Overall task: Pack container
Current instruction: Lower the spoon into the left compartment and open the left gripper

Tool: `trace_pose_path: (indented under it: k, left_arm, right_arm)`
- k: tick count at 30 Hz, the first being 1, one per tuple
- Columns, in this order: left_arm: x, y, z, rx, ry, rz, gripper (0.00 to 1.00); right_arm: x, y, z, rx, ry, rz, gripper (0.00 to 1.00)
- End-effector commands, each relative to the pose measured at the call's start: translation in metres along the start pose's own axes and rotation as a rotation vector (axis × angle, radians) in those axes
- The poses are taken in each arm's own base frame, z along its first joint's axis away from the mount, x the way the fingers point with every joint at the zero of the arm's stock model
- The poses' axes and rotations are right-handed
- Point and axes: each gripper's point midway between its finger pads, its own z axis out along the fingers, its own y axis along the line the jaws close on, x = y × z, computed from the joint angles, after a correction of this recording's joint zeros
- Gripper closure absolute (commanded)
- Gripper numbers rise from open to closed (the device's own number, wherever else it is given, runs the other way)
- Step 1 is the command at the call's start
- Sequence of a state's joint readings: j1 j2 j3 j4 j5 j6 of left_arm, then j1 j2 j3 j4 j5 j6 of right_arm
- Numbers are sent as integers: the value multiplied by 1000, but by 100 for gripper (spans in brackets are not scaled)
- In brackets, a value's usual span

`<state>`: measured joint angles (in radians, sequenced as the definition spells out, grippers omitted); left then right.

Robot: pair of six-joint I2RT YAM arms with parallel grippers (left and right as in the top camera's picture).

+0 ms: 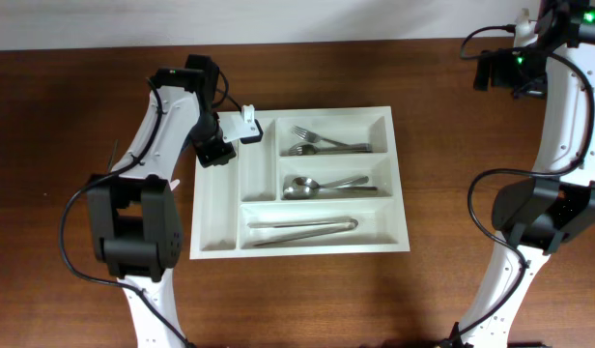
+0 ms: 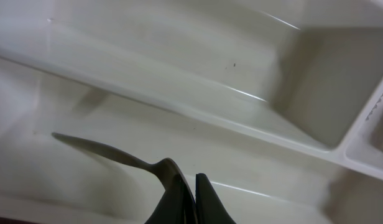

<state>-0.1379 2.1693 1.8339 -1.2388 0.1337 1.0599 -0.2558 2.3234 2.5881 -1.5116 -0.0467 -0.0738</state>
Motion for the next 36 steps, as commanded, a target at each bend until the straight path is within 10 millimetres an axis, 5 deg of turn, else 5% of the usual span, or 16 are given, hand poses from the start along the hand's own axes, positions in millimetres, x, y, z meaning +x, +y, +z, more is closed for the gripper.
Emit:
trace_pose_path:
  k: [1, 7, 12, 20, 29, 36]
  left_arm:
    - [9, -16, 21, 79, 5, -2, 98]
    - [12, -20, 28, 93, 11, -5, 98]
    - [13, -19, 28, 89, 18, -5, 84]
    - [13, -19, 28, 87, 16, -4, 33]
    - [5, -7, 18, 42, -8, -10, 32]
    - [-16, 36, -30, -135, -63, -131, 32]
  right_arm:
    - [-4, 1, -12, -5, -30, 11, 1]
    - [-4, 1, -12, -5, -30, 11, 1]
    - [-4, 1, -12, -5, -30, 11, 1]
    - [-4, 1, -12, -5, -30, 11, 1]
    - [-4, 1, -12, -5, -30, 11, 1]
    - [-4, 1, -12, -5, -30, 11, 1]
